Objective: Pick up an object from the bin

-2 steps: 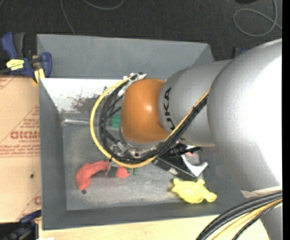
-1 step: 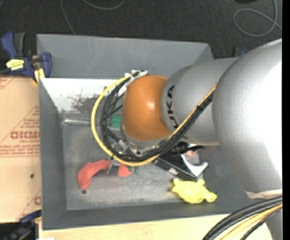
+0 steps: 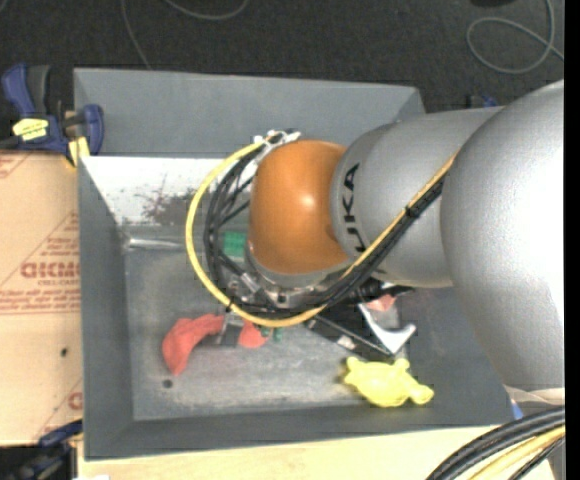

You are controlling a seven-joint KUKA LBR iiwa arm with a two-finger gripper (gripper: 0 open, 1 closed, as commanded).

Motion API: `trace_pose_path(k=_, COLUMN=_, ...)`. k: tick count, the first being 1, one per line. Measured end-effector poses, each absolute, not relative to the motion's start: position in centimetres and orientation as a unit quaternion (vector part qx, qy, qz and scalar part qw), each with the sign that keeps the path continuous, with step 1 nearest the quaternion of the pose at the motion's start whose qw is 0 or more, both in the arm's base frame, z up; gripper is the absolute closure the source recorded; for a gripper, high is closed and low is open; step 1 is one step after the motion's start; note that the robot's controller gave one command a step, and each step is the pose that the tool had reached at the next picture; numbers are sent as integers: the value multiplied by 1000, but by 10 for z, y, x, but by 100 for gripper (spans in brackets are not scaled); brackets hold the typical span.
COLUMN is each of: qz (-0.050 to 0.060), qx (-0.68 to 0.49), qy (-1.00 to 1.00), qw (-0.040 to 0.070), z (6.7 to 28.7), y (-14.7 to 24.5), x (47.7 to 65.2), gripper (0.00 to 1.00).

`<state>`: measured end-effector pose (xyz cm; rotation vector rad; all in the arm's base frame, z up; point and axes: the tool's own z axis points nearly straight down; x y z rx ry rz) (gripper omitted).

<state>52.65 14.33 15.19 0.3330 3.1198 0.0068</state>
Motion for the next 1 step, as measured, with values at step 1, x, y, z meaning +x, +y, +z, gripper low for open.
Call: trace_pose_path(k=1, qz=3, qx=106, qy=994, qw=3, z=169, y=143, x=527, gripper=100)
